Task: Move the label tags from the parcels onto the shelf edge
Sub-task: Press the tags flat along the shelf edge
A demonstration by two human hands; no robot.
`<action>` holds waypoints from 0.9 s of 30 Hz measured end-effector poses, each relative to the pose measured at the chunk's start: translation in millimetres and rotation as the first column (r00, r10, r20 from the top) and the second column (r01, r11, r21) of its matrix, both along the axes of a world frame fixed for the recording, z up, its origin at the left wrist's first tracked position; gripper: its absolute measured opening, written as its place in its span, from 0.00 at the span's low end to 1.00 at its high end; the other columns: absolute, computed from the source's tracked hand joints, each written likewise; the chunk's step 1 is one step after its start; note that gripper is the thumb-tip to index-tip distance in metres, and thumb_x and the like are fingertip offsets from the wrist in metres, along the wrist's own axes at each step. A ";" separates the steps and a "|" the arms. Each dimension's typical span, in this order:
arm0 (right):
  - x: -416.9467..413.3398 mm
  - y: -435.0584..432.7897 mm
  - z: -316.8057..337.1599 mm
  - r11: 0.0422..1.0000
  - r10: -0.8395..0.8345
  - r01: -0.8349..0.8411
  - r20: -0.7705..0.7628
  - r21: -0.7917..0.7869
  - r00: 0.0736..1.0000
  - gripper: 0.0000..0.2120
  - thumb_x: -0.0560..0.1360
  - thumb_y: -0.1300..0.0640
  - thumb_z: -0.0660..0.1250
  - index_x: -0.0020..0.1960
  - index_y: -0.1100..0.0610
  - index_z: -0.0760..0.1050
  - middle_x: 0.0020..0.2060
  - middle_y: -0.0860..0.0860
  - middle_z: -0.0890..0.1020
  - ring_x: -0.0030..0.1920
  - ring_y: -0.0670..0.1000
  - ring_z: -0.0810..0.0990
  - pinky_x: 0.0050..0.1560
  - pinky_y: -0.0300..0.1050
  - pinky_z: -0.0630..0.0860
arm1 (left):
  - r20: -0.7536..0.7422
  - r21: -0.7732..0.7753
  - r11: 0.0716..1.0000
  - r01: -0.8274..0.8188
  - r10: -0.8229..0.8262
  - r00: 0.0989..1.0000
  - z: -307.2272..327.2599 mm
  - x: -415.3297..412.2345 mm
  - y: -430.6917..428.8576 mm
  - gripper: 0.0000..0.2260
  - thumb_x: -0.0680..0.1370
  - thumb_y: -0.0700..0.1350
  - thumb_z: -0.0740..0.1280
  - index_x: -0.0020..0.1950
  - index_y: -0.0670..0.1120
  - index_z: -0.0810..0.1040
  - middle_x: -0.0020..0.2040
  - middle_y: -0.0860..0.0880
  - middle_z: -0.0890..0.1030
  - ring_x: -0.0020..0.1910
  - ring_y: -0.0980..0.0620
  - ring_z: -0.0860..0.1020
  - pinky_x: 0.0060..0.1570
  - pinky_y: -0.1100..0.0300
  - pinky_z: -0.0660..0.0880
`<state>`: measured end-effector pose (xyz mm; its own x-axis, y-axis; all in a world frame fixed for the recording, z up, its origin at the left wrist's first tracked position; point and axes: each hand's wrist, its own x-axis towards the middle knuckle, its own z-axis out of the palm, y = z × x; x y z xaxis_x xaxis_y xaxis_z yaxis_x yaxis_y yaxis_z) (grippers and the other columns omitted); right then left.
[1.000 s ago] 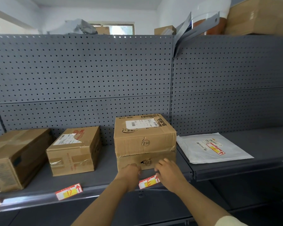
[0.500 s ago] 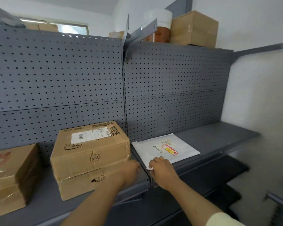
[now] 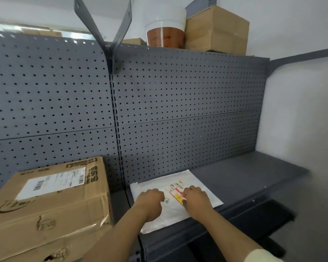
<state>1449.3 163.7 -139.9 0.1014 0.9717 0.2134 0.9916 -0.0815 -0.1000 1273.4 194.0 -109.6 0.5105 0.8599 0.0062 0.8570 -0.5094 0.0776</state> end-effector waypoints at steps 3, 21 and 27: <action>4.8 19.1 -8.0 0.999 -0.030 0.030 -0.005 -0.038 1.000 0.15 0.80 0.53 0.58 0.64 0.56 0.71 0.60 0.54 0.75 0.59 0.55 0.73 0.57 0.48 0.70 | -0.014 -0.029 1.000 -0.007 0.006 1.000 -6.7 7.0 14.8 0.20 0.79 0.38 0.56 0.70 0.49 0.70 0.68 0.46 0.71 0.65 0.46 0.72 0.63 0.56 0.67; -0.1 57.4 -15.1 0.998 -0.051 0.038 -0.251 -0.057 0.967 0.12 0.76 0.57 0.65 0.59 0.56 0.74 0.57 0.55 0.75 0.58 0.54 0.74 0.55 0.46 0.76 | -0.048 -0.031 0.999 0.034 -0.035 0.998 -11.3 14.2 58.6 0.18 0.79 0.40 0.57 0.68 0.47 0.71 0.67 0.45 0.72 0.64 0.45 0.72 0.63 0.55 0.68; -1.4 37.7 -5.2 0.999 0.022 -0.012 -0.267 0.038 0.963 0.08 0.77 0.63 0.61 0.50 0.55 0.77 0.52 0.53 0.80 0.52 0.53 0.78 0.51 0.45 0.75 | -0.060 -0.012 0.997 0.077 -0.077 0.995 -10.1 19.3 40.8 0.15 0.81 0.44 0.56 0.67 0.46 0.72 0.64 0.44 0.73 0.61 0.44 0.74 0.60 0.53 0.69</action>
<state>1448.0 201.3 -145.0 0.1428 0.9661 0.2151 0.9295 -0.0563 -0.3644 1292.7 234.8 -119.7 0.5744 0.8179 -0.0347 0.8186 -0.5735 0.0317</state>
